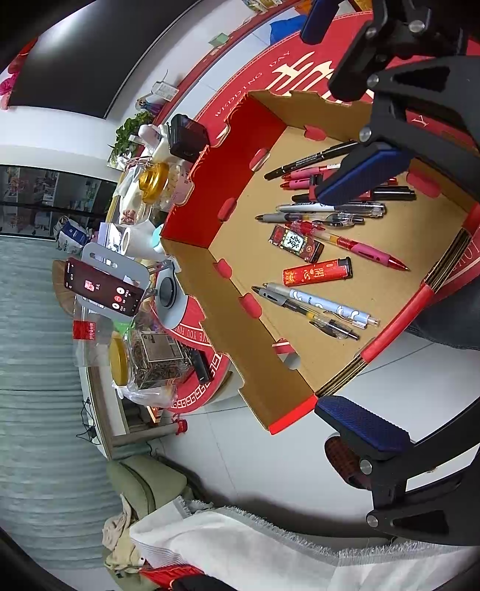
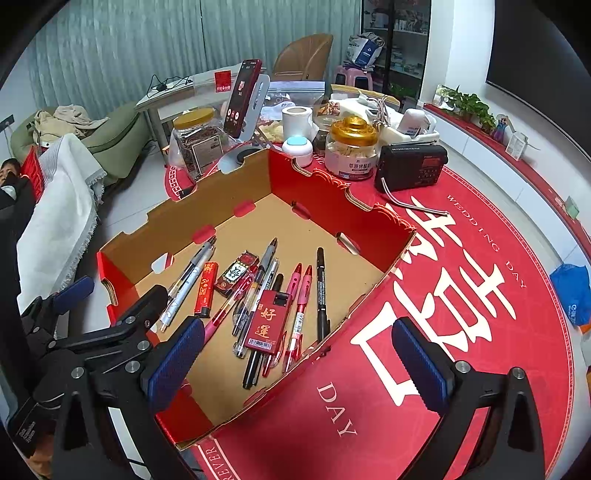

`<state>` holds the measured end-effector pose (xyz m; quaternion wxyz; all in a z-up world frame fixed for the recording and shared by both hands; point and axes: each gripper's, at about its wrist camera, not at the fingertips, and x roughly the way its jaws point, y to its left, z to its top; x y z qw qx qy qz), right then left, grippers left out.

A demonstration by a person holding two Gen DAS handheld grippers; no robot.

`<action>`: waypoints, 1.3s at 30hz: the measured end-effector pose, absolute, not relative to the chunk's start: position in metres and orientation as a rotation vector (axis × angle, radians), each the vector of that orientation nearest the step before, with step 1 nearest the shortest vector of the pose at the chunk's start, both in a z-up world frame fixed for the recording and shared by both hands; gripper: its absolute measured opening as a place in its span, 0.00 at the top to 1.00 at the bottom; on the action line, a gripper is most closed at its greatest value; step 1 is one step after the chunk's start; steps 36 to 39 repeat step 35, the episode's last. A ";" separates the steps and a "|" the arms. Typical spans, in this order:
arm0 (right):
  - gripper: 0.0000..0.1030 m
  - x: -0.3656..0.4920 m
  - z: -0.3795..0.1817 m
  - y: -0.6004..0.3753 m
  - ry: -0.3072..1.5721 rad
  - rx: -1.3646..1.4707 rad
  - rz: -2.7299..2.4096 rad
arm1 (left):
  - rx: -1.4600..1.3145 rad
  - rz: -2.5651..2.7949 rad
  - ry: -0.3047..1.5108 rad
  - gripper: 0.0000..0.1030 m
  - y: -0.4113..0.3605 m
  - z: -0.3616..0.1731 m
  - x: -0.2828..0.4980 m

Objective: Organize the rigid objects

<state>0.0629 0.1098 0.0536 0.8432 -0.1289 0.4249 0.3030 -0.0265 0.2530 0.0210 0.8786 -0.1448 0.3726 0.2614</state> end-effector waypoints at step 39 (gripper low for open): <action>0.01 0.059 0.057 0.113 0.904 -0.271 0.669 | -0.289 0.569 0.777 0.00 0.253 0.018 -0.032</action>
